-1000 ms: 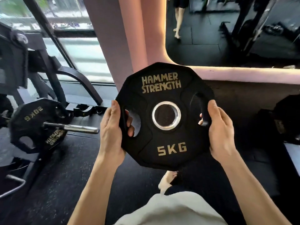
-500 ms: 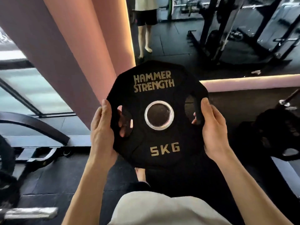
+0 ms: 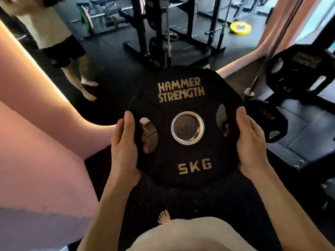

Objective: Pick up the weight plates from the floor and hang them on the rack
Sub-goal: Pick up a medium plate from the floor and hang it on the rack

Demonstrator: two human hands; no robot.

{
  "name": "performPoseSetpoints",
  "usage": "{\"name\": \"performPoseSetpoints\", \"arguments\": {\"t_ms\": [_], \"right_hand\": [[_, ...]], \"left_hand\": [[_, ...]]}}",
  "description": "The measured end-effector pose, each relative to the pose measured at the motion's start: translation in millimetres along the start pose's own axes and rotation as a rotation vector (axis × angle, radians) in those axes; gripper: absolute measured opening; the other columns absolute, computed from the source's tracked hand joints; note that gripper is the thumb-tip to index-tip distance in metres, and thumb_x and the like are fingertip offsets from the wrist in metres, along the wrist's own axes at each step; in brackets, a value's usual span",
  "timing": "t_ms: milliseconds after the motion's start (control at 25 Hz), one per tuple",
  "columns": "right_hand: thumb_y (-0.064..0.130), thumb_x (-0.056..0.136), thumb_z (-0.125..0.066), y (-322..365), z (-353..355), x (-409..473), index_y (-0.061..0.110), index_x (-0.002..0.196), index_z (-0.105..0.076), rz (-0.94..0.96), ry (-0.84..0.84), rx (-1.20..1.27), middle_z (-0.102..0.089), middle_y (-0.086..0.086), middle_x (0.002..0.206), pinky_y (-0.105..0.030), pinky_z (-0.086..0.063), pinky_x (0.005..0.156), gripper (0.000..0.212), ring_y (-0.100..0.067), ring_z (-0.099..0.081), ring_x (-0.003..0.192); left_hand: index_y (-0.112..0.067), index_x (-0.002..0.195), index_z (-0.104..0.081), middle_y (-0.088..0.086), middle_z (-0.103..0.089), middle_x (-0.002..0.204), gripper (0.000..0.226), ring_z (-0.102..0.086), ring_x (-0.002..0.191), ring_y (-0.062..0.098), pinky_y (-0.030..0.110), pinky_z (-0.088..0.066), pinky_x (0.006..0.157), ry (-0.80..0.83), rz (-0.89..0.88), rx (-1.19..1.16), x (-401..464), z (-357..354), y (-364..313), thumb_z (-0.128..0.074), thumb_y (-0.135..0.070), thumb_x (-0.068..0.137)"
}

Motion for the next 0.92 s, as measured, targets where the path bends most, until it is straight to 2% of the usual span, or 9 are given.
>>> {"name": "performPoseSetpoints", "arguments": {"t_ms": [120,200,240,400,520,640,720,840,920], "right_hand": [[0.08,0.072,-0.059,10,9,25,-0.013,0.111,-0.048,0.037,-0.185,-0.024,-0.055,-0.036,0.108,-0.066,-0.04,0.1,0.102,-0.033,-0.056,0.095],[0.08,0.072,-0.06,16,22,38,-0.01,0.111,-0.048,0.05,-0.311,-0.023,-0.056,-0.036,0.112,-0.069,-0.04,0.1,0.099,-0.049,-0.058,0.102],[0.081,0.07,-0.06,19,28,43,-0.006,0.108,-0.052,0.051,-0.362,-0.019,-0.059,-0.032,0.112,-0.067,-0.041,0.1,0.095,-0.05,-0.058,0.106],[0.082,0.06,-0.064,31,66,73,0.008,0.091,-0.066,0.104,-0.57,0.021,-0.07,-0.01,0.093,-0.053,-0.049,0.095,0.08,-0.029,-0.066,0.092],[0.081,0.061,-0.062,44,98,95,0.008,0.095,-0.066,0.148,-0.679,0.022,-0.072,-0.016,0.103,-0.052,-0.052,0.096,0.08,-0.033,-0.068,0.103],[0.084,0.063,-0.06,62,125,121,0.007,0.09,-0.064,0.212,-0.739,-0.017,-0.069,-0.018,0.09,-0.051,-0.051,0.088,0.082,-0.028,-0.065,0.085],[0.081,0.066,-0.058,79,143,140,0.012,0.08,-0.063,0.259,-0.791,-0.041,-0.065,-0.007,0.074,-0.046,-0.048,0.08,0.07,-0.024,-0.06,0.075],[0.065,0.08,-0.054,101,167,169,0.01,0.084,-0.065,0.308,-0.835,-0.025,-0.066,-0.001,0.076,-0.044,-0.049,0.081,0.057,-0.02,-0.062,0.077],[0.059,0.088,-0.052,117,179,185,0.016,0.081,-0.067,0.334,-0.864,-0.033,-0.068,0.005,0.075,-0.039,-0.05,0.078,0.046,-0.014,-0.064,0.077]], "left_hand": [[-0.018,0.099,-0.061,-0.009,-0.062,0.07,0.035,-0.056,0.057,0.004,0.02,-0.047,0.054,0.185,0.062,0.017,58,-42,-5,-0.047,-0.049,0.097],[-0.018,0.098,-0.061,-0.008,-0.062,0.07,0.034,-0.056,0.057,0.004,0.019,-0.047,0.052,0.287,0.098,0.014,83,-75,-4,-0.047,-0.048,0.097],[-0.017,0.098,-0.061,-0.008,-0.062,0.069,0.035,-0.056,0.056,0.005,0.019,-0.047,0.051,0.327,0.106,0.011,94,-90,-4,-0.047,-0.049,0.097],[-0.016,0.089,-0.059,-0.003,-0.055,0.061,0.036,-0.049,0.049,0.01,0.024,-0.042,0.049,0.525,0.106,0.048,139,-168,1,-0.047,-0.048,0.097],[-0.016,0.083,-0.057,0.0,-0.051,0.058,0.035,-0.043,0.047,0.012,0.026,-0.038,0.046,0.622,0.101,0.054,163,-229,3,-0.047,-0.048,0.097],[-0.017,0.077,-0.057,0.002,-0.05,0.057,0.038,-0.042,0.045,0.014,0.027,-0.036,0.045,0.689,0.088,0.028,179,-282,5,-0.05,-0.05,0.092],[-0.017,0.076,-0.058,0.002,-0.05,0.056,0.039,-0.041,0.044,0.015,0.027,-0.036,0.045,0.739,0.074,0.014,189,-320,4,-0.051,-0.053,0.087],[-0.012,0.082,-0.059,0.003,-0.049,0.056,0.044,-0.04,0.043,0.016,0.027,-0.034,0.047,0.798,0.043,-0.021,205,-371,-3,-0.052,-0.056,0.083],[-0.005,0.09,-0.057,0.004,-0.047,0.057,0.051,-0.039,0.043,0.017,0.028,-0.032,0.049,0.842,0.011,-0.056,215,-401,-9,-0.052,-0.055,0.083]]}}
Point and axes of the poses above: each hand's wrist, its own x-axis towards the middle knuckle, its own z-axis out of the back of the hand, y = z × x, the point moved 5 cm from there along x, towards the middle knuckle
